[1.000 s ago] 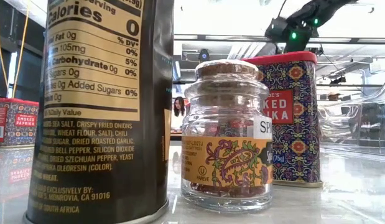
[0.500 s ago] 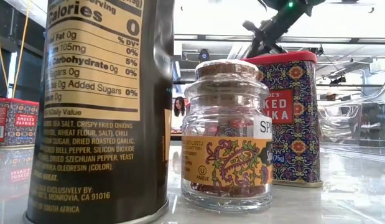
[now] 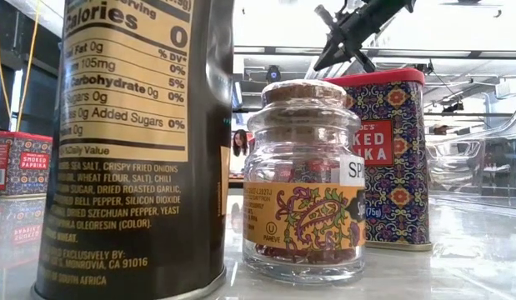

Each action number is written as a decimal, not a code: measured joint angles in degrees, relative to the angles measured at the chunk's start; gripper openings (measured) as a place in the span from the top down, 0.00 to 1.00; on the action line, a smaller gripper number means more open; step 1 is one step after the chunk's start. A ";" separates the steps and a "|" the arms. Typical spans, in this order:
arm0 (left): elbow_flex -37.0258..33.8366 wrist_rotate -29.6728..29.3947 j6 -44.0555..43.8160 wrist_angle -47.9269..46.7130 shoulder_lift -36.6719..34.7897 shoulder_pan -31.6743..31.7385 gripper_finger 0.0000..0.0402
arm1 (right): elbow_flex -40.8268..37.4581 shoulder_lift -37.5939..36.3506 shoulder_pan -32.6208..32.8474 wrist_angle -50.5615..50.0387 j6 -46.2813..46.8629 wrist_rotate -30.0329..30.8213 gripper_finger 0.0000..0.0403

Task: Sort spices by type
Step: Put the yellow seasoning bottle into the top transparent bin

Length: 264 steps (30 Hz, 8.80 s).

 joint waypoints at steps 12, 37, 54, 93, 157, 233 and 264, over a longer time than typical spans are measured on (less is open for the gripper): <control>0.07 0.55 5.40 2.54 -2.62 0.00 0.41 | 0.00 0.00 0.00 0.01 -1.38 0.26 1.00; 0.63 1.17 -3.87 -2.74 -2.30 -0.08 0.28 | 0.00 0.02 0.00 -0.78 -6.16 -0.20 1.00; 0.52 -6.40 -3.66 -4.95 0.44 -2.63 0.28 | 0.00 0.02 0.00 -2.48 -7.45 -2.14 1.00; 0.52 -2.62 -6.23 -5.08 6.32 -2.04 0.52 | -0.02 0.04 2.15 -2.90 -7.05 -2.74 1.00; 11.09 5.41 25.70 6.96 6.55 -52.02 0.52 | -0.04 -8.46 13.49 4.14 -7.01 4.76 1.00; 10.89 7.11 14.04 -3.57 -26.85 -41.01 0.15 | 0.72 4.19 14.51 12.79 -8.92 -11.38 0.26; 7.04 6.50 6.25 -8.27 -31.18 -40.79 0.15 | 19.96 36.49 19.67 -17.46 -44.97 -8.79 0.11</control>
